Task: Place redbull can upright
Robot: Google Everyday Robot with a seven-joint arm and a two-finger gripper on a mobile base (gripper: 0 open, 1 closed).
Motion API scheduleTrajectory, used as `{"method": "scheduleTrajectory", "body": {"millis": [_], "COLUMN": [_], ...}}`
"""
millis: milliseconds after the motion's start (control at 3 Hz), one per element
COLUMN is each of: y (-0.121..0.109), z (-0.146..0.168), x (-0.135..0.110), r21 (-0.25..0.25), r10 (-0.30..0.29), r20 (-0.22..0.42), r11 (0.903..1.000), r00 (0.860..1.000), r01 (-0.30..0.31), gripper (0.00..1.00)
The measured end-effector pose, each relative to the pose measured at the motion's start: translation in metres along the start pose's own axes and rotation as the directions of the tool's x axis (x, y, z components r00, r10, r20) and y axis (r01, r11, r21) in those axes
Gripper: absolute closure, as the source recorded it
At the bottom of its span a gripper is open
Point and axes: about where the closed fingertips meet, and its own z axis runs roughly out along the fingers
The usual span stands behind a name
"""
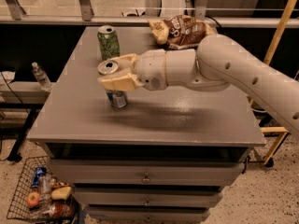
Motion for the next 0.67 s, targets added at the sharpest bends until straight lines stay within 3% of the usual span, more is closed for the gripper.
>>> {"method": "scheduleTrajectory", "body": {"millis": [667], "y": [0.0027], "z": [0.0038], "x": [-0.0019], "r21": [-0.008], "r10": [-0.003], "r20": [0.001], "r11": [1.0000], "r00": [1.000], "r01": [0.003], "gripper": [0.12]}}
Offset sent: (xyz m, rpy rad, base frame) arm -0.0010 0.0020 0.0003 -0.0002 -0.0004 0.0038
